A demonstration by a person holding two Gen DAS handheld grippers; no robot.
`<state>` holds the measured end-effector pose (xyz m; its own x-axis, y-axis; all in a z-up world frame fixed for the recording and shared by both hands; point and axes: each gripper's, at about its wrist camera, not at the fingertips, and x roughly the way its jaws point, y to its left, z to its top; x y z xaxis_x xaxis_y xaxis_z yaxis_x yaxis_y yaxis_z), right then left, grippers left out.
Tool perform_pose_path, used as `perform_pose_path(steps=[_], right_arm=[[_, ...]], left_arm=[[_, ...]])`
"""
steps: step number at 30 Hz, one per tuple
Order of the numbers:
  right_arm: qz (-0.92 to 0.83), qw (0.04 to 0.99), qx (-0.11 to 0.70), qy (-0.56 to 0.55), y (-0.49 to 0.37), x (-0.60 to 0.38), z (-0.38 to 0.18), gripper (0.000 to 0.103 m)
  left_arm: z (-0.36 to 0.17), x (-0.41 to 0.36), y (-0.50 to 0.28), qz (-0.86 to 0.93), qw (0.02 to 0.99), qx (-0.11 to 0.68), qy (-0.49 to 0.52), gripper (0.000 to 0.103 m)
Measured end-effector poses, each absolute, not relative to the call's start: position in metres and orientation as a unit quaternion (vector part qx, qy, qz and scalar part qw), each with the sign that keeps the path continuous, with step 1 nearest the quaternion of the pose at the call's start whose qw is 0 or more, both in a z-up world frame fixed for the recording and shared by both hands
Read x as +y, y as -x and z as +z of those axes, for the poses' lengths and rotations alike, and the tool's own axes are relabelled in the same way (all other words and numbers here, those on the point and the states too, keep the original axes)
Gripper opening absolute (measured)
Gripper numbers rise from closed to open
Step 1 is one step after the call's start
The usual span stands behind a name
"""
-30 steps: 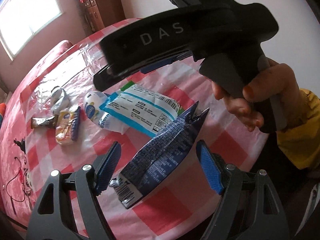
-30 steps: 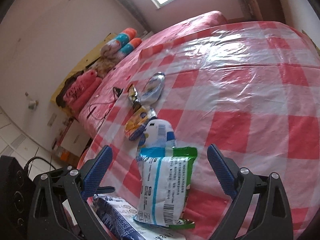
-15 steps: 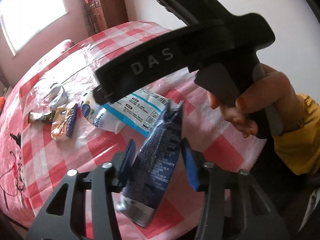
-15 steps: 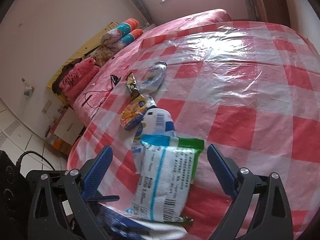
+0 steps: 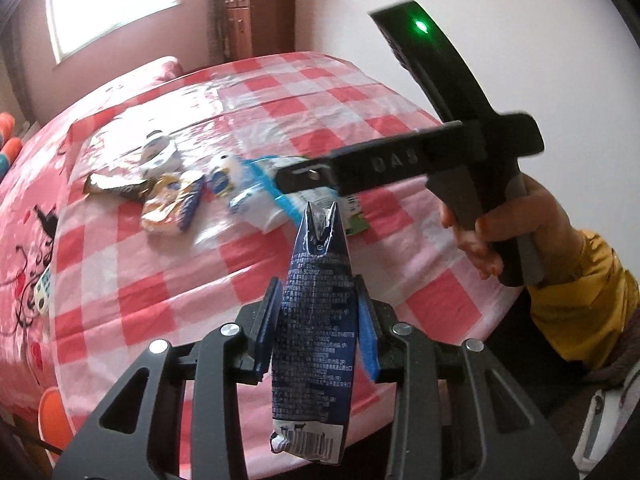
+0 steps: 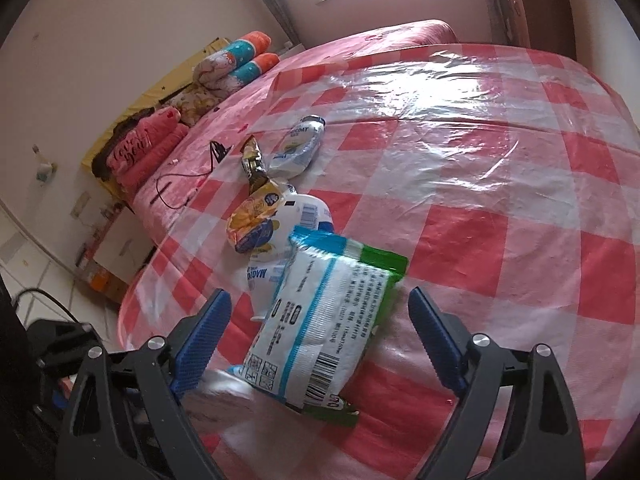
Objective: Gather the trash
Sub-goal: 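Grasp the blue milk carton with the left tool while the right tool grasps the white-green milk pouch, then lift the carton and pouch and carry them over the orange bucket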
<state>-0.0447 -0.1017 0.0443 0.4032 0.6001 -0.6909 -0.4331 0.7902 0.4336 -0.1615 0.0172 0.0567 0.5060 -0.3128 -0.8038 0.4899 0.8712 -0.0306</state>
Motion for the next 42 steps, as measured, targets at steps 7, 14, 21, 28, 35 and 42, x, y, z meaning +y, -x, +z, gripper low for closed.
perform_pose_path(steps=[7, 14, 21, 28, 35, 42], right_arm=[[0.304, 0.838, 0.449, -0.065, 0.049, -0.091, 0.042, 0.088], [0.299, 0.843, 0.443, -0.061, 0.051, -0.087, 0.042, 0.082], [0.302, 0.84, 0.446, -0.063, 0.051, -0.086, 0.039, 0.082], [0.292, 0.844, 0.447, -0.054, 0.049, -0.084, 0.036, 0.072], [0.283, 0.85, 0.442, -0.045, 0.047, -0.082, 0.034, 0.063], [0.274, 0.862, 0.423, -0.054, 0.049, -0.08, 0.038, 0.054]], left_arm=[[0.065, 0.055, 0.158, -0.194, 0.874, 0.444, -0.044, 0.036], [0.067, 0.086, 0.142, -0.154, 0.881, 0.446, 0.035, 0.036], [0.06, 0.095, 0.136, -0.139, 0.881, 0.448, 0.061, 0.036], [0.053, 0.103, 0.131, -0.138, 0.881, 0.447, 0.077, 0.036], [0.049, 0.111, 0.129, -0.146, 0.88, 0.443, 0.094, 0.036], [0.041, 0.123, 0.126, -0.145, 0.878, 0.444, 0.104, 0.037]])
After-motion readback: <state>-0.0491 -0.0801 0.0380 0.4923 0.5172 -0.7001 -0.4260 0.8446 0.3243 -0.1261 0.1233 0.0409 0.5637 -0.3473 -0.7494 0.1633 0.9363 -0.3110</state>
